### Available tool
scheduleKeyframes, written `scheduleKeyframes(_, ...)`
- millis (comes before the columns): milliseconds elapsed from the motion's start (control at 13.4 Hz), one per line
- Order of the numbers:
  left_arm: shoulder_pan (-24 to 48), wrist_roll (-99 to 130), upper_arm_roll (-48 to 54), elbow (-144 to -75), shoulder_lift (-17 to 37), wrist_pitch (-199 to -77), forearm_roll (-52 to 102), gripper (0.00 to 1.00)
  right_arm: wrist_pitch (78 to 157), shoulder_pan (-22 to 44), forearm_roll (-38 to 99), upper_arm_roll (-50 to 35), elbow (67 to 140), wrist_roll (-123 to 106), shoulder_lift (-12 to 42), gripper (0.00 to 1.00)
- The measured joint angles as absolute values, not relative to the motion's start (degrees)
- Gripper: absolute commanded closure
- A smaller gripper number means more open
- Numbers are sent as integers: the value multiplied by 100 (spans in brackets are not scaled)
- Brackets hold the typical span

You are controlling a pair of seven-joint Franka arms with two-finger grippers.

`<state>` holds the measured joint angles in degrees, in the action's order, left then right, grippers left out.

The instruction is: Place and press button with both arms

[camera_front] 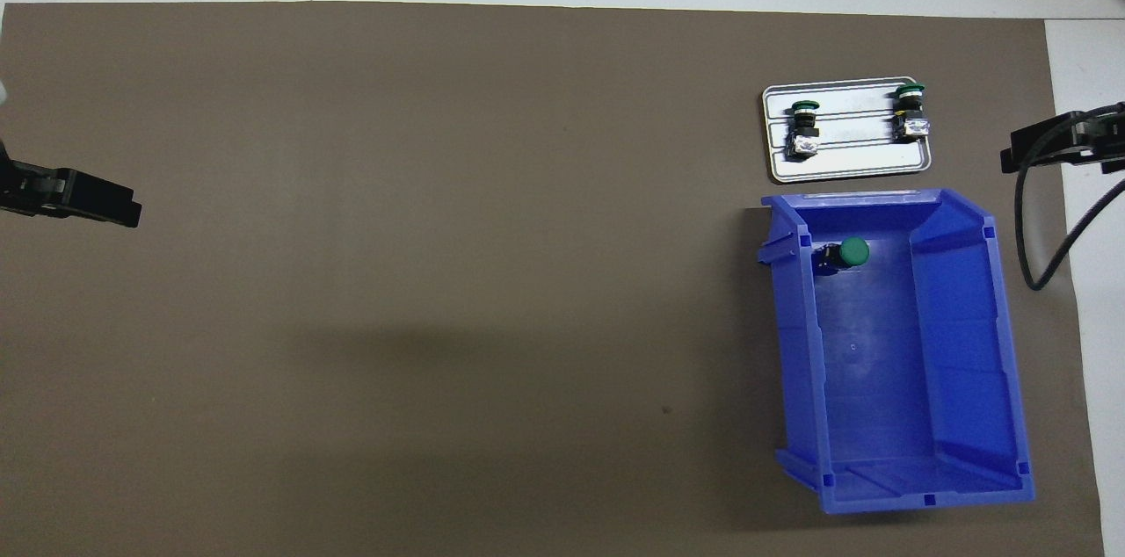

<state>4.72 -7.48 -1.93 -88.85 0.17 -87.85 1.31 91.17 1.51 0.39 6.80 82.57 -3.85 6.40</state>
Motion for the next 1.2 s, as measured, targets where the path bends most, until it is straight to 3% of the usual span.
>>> scheduleKeyframes(449, 472, -748, -193, -8885, 17, -8784, 131, 0, 9018, 207, 93, 685, 8203, -378, 271, 0)
scheduleKeyframes(1196, 472, -748, -193, -8885, 17, -8784, 131, 0, 8980, 339, 95, 653, 8369, -128, 304, 0)
